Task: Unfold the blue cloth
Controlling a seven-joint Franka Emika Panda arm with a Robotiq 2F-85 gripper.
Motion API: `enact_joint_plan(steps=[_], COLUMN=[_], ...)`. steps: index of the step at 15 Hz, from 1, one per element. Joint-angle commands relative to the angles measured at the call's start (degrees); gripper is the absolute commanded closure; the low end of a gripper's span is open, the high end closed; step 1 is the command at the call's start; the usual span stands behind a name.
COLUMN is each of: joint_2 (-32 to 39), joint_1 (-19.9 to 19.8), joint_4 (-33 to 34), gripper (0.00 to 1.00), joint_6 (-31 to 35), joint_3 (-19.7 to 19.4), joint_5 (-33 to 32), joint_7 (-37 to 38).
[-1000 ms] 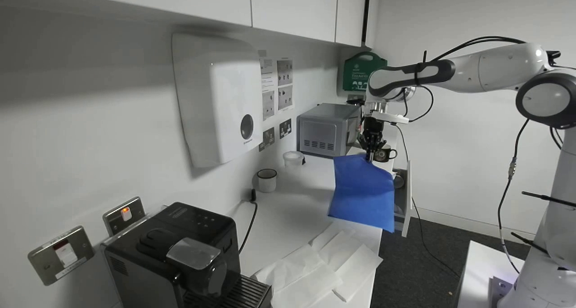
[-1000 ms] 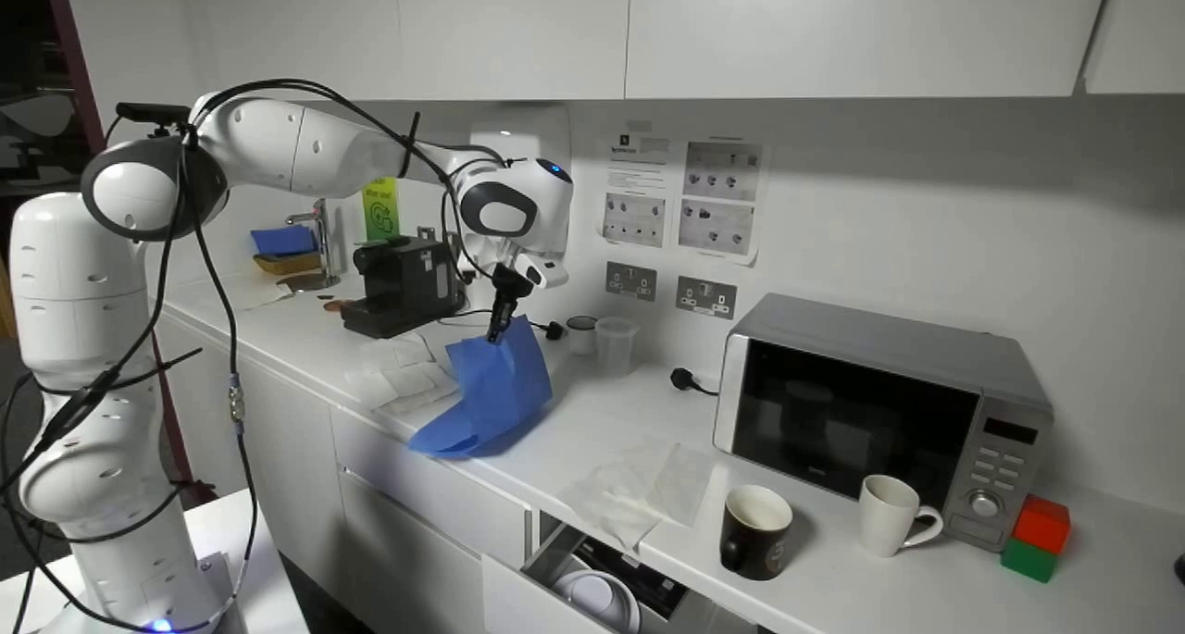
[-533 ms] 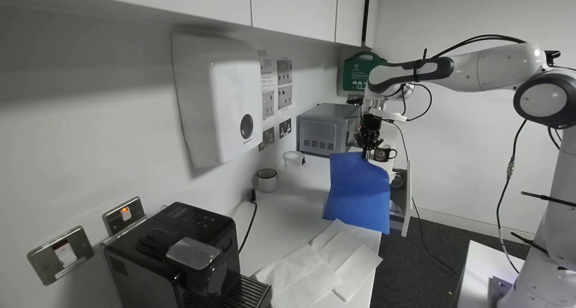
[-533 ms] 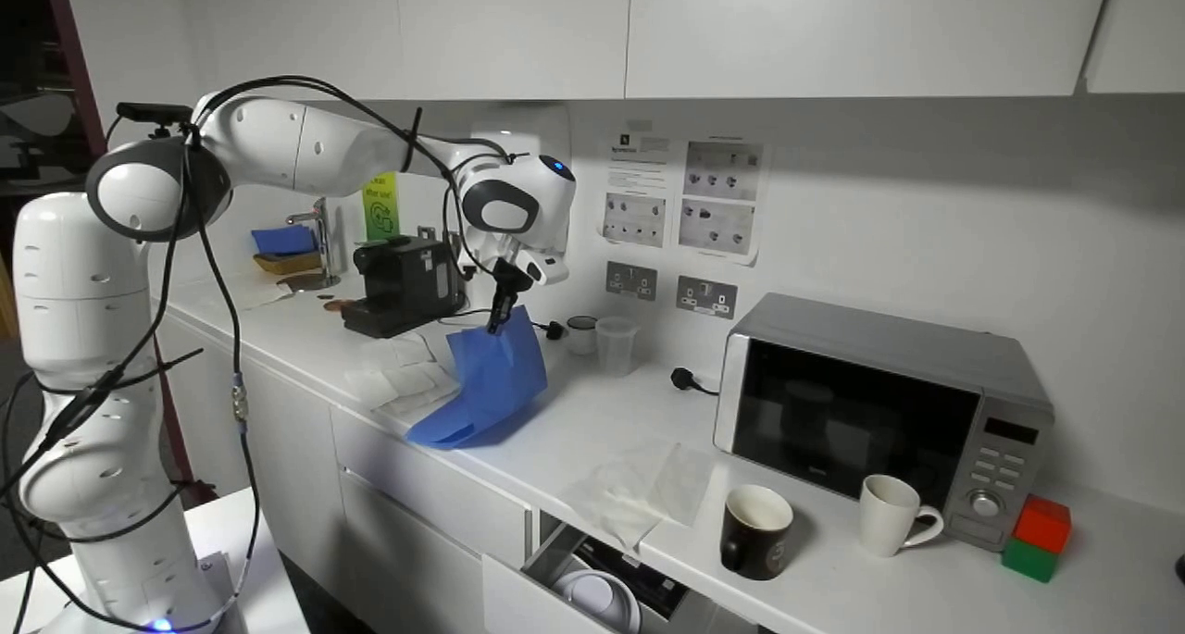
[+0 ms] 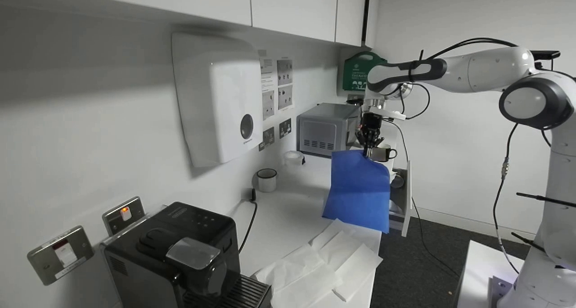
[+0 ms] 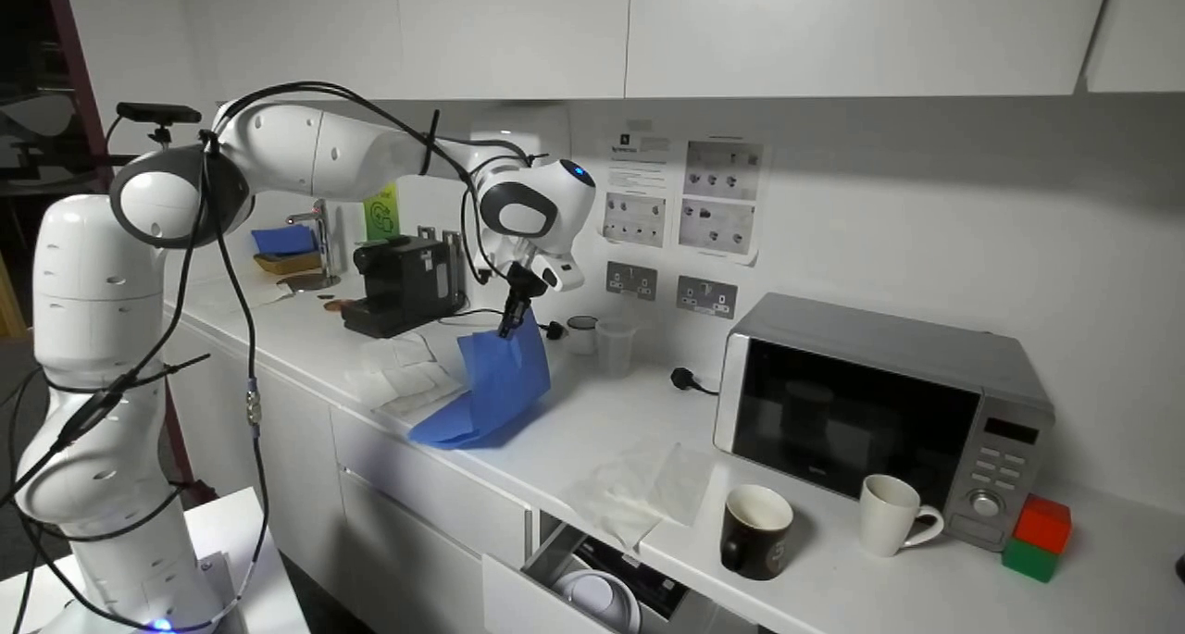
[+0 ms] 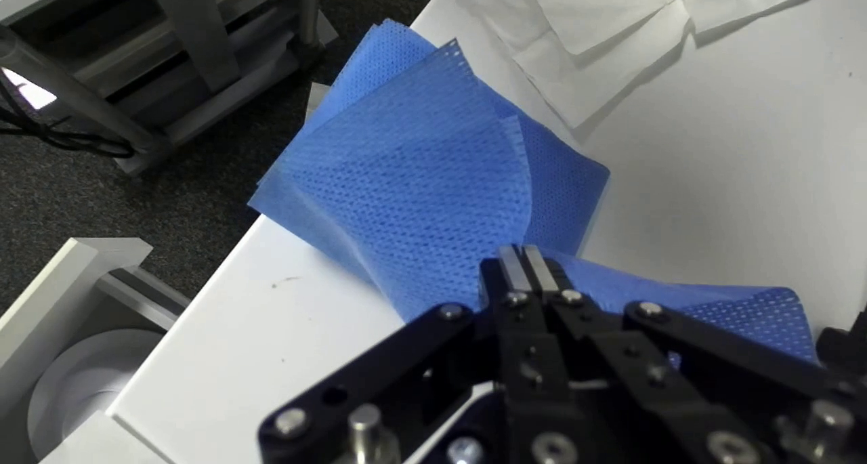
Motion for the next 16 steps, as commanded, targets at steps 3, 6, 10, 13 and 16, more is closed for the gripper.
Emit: enact_joint_plan(steps=[3, 6, 10, 13, 16], joint_2=[4.41, 5.3, 6.13, 7.05, 7.89], joint_1=[-2.92, -3.29, -3.11, -3.22, -3.5], joint_4=[5.82, 6.83, 7.93, 8.82, 9.07], gripper=[1.0, 1.0, 1.0, 1.0, 1.0], joint_6=[-3.73, -3.78, -2.62, -1.32, 0.93], joint_3=[-0.11, 0.08, 0.09, -0.09, -0.35], joint_5=[3.58, 4.38, 3.25, 2.54, 1.62], joint_7=[-1.75, -1.35, -1.54, -1.81, -2.54])
